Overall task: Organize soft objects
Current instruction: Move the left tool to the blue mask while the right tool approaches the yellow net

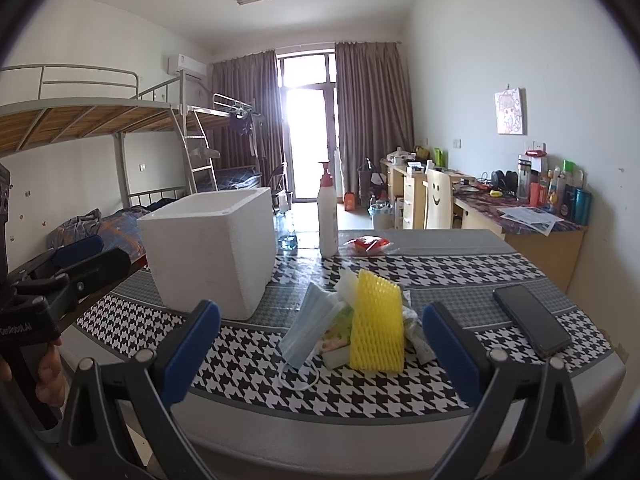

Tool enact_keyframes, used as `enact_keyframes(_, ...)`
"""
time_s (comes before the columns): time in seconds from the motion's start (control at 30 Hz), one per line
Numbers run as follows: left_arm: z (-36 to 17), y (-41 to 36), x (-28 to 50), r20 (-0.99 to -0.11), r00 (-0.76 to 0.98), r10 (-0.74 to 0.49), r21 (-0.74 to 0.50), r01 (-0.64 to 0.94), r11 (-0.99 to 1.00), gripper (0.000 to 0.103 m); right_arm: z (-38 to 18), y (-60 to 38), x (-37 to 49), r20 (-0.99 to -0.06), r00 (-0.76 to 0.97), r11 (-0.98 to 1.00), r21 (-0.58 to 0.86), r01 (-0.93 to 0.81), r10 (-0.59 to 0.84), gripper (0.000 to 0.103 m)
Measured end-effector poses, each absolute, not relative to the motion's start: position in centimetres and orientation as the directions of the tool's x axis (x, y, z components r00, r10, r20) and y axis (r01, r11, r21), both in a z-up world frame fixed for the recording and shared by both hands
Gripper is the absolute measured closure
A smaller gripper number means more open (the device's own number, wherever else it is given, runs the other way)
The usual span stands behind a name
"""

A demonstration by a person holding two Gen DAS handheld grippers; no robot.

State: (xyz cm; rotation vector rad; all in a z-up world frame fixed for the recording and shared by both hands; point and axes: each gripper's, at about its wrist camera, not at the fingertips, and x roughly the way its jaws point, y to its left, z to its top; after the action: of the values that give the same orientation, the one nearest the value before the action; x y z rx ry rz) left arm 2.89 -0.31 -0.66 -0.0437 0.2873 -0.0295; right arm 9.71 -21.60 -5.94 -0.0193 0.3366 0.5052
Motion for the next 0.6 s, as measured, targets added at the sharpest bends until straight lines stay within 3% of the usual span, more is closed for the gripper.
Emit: enact_keyframes(0.6,-2.1,-2.1,6.9,-0.375,0.92,-0.117,-0.039,0.111,0.993,0.001,-7.0,-22.7,12.2,-0.366,0.821,0.892,0.066,-0.446,0.438,0.001)
